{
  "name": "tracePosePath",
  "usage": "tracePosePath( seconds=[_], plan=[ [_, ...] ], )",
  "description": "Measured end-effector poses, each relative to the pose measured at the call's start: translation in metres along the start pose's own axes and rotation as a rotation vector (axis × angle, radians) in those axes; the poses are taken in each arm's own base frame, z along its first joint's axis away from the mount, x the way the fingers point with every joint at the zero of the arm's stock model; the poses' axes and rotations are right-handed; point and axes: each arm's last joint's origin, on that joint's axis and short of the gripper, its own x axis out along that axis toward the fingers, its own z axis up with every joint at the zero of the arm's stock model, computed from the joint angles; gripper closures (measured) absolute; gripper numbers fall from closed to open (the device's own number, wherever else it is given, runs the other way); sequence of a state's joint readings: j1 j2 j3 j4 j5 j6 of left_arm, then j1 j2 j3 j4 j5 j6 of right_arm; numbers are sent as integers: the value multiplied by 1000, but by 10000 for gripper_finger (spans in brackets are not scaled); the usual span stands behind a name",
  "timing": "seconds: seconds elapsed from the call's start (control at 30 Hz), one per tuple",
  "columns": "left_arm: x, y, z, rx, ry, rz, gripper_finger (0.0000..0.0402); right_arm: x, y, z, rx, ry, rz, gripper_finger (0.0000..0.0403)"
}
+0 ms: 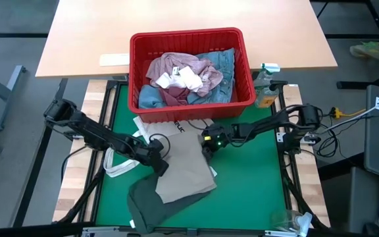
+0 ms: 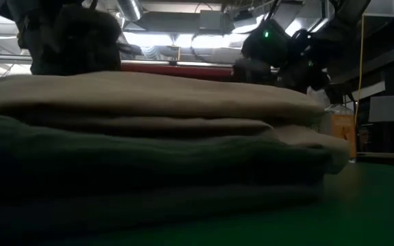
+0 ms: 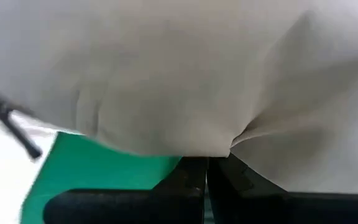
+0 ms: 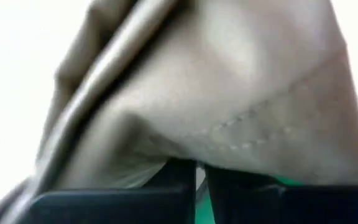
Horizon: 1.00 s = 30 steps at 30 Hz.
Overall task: Fold laundry
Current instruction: Fold the grey shorts
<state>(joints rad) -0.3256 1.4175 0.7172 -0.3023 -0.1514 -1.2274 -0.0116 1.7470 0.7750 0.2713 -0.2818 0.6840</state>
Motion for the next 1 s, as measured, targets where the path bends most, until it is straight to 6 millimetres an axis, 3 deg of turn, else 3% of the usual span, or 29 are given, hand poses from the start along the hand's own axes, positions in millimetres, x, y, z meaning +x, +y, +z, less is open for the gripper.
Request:
tracePosePath(
  seconds=[0.23, 0.43, 0.77, 1.0],
  plan=[
    [-30, -11, 8, -15, -32, -129, 401, -20, 18, 12, -16, -60, 97, 391],
    [-50, -14, 11, -105, -35, -218, 401, -23, 23, 15, 6, -69, 159, 396],
    [-63, -26, 9, -257, 104, -400, 401, -27, 40, 25, 33, -2, 371, 398],
    [-71, -41, -11, -316, 263, -510, 401, -26, 72, 26, 2, 44, 471, 399]
  ],
)
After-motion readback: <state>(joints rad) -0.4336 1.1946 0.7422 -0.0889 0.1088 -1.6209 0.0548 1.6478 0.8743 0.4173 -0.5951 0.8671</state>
